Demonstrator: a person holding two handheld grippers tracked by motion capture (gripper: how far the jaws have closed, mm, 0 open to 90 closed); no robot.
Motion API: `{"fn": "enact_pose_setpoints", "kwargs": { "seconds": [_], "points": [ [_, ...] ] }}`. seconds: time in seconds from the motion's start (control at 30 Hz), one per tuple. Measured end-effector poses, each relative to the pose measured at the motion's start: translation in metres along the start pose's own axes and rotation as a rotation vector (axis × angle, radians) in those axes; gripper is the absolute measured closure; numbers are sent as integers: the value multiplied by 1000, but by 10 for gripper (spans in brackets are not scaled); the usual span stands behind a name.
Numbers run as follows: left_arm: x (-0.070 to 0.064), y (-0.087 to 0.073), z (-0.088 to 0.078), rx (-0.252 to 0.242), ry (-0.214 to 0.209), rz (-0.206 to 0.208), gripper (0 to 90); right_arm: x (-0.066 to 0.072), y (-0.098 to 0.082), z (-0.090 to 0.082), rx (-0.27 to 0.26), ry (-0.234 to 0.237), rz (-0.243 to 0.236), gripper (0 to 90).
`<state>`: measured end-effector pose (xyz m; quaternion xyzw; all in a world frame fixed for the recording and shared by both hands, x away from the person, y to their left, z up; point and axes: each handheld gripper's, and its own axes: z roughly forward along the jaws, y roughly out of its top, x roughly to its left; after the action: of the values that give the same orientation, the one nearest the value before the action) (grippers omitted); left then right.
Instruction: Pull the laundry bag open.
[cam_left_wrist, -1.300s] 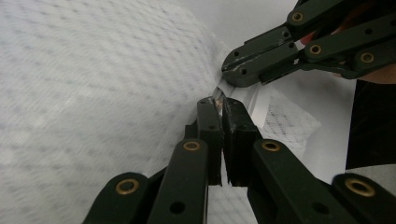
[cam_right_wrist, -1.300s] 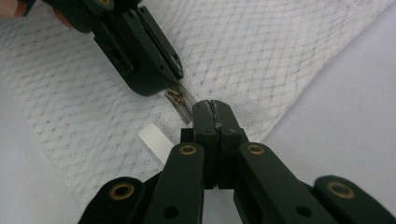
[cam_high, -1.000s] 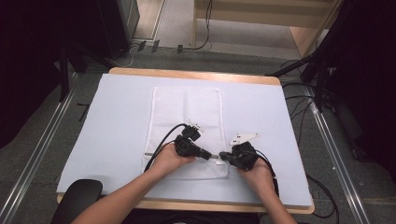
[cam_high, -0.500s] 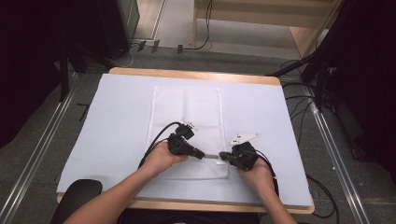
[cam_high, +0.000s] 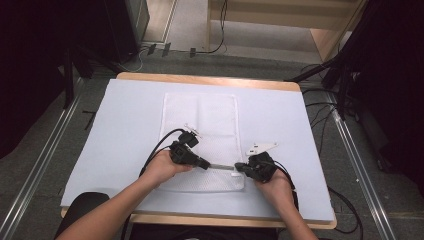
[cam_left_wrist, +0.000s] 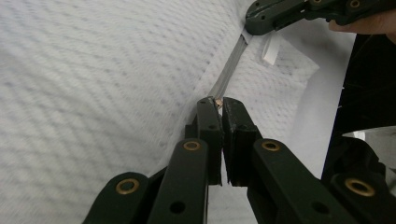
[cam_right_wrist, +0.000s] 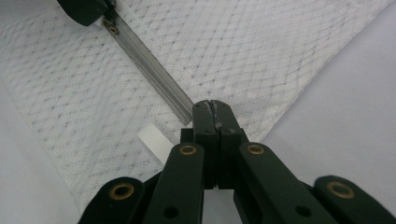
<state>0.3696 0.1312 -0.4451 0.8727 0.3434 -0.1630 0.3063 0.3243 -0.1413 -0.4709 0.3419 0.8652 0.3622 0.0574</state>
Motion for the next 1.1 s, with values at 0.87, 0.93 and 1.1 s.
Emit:
{"fn": "enact_pose_setpoints", "kwargs": {
  "seconds": [0.87, 0.93, 1.1],
  "points": [
    [22, -38, -47, -19, 53, -53, 883, -1, 0, 0, 1, 4, -6, 900],
    [25, -41, -53, -21, 47, -67, 883, -1, 1, 0, 1, 4, -4, 900],
    [31, -49, -63, -31, 57, -78, 883, -1, 1, 1, 1, 5, -8, 900]
  ]
}}
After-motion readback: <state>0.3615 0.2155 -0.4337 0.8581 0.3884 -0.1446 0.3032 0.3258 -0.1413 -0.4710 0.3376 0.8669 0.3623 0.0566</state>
